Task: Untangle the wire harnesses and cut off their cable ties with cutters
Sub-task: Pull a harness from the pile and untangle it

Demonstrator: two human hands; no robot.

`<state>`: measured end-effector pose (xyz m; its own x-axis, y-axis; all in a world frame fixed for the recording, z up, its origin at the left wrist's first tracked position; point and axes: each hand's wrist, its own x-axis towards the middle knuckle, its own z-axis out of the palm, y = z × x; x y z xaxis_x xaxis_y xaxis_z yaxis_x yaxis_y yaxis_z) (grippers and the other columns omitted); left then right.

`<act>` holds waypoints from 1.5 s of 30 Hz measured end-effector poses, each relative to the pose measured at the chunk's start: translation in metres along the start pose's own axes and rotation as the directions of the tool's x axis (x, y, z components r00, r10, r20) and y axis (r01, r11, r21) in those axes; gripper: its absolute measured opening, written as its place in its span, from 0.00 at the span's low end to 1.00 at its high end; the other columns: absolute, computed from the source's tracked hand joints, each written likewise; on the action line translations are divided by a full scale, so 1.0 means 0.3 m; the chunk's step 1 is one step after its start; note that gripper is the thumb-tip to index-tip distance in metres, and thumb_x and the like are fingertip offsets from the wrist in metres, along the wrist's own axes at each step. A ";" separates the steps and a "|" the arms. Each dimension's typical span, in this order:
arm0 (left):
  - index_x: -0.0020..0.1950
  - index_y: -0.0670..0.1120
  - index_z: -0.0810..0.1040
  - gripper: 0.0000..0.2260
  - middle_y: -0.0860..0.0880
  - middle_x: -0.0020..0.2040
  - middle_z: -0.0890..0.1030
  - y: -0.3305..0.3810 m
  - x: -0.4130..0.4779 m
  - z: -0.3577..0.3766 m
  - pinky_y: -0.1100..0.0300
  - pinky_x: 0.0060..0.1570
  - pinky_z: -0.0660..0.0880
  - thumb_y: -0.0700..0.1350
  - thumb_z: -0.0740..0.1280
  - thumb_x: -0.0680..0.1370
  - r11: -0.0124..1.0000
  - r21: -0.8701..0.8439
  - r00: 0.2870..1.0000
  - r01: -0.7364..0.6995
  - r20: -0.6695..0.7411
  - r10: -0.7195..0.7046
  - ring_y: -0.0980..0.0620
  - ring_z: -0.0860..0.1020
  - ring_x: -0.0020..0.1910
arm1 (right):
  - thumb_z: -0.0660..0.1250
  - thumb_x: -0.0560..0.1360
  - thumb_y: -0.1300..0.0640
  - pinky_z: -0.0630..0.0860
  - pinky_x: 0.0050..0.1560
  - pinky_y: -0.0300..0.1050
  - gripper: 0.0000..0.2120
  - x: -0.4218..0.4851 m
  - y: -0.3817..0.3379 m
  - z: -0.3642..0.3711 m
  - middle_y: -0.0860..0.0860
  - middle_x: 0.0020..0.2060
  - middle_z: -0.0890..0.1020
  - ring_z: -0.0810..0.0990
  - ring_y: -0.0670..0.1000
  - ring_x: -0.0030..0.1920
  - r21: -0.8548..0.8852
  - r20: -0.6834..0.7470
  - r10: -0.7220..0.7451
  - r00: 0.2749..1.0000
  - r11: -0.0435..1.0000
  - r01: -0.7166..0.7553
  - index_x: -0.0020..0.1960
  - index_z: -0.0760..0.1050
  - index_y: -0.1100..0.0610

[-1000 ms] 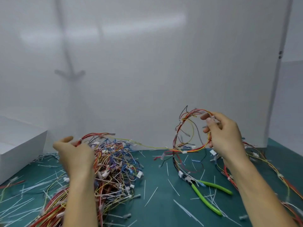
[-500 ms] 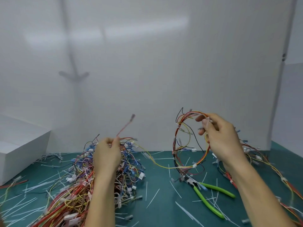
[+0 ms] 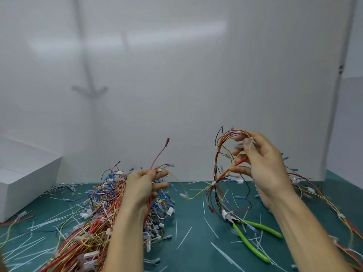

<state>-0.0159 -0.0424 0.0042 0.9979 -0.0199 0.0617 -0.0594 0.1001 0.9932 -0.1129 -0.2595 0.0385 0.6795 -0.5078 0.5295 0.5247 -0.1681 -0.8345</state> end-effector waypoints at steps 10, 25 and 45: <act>0.57 0.43 0.69 0.13 0.46 0.59 0.76 -0.016 0.022 -0.001 0.68 0.21 0.71 0.29 0.51 0.81 0.947 -0.316 0.979 -0.047 -0.202 -0.019 0.50 0.83 0.41 | 0.56 0.85 0.58 0.79 0.29 0.39 0.12 0.011 -0.011 -0.035 0.51 0.36 0.79 0.78 0.42 0.31 -0.012 -0.038 0.002 0.999 1.000 -0.003 0.51 0.78 0.54; 0.55 0.38 0.71 0.10 0.38 0.49 0.80 0.034 0.008 -0.014 0.64 0.40 0.82 0.27 0.55 0.81 0.864 -0.489 0.984 -0.117 -0.177 0.033 0.47 0.83 0.46 | 0.56 0.85 0.58 0.74 0.24 0.38 0.12 0.008 -0.022 -0.035 0.49 0.32 0.79 0.75 0.42 0.28 0.000 -0.020 -0.008 1.000 1.000 0.008 0.51 0.79 0.53; 0.62 0.42 0.68 0.14 0.39 0.62 0.76 0.038 0.031 -0.063 0.63 0.45 0.75 0.28 0.56 0.80 0.905 -0.371 0.876 -0.208 -0.483 0.003 0.50 0.78 0.51 | 0.54 0.85 0.58 0.80 0.30 0.41 0.12 0.019 0.022 -0.032 0.57 0.39 0.78 0.79 0.43 0.30 -0.106 -0.062 -0.006 0.998 0.994 0.000 0.51 0.76 0.53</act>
<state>-0.0068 -0.0226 0.0142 0.8861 0.4633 0.0095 -0.2519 0.4643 0.8491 -0.1106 -0.2716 0.0347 0.6432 -0.5579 0.5244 0.4672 -0.2567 -0.8461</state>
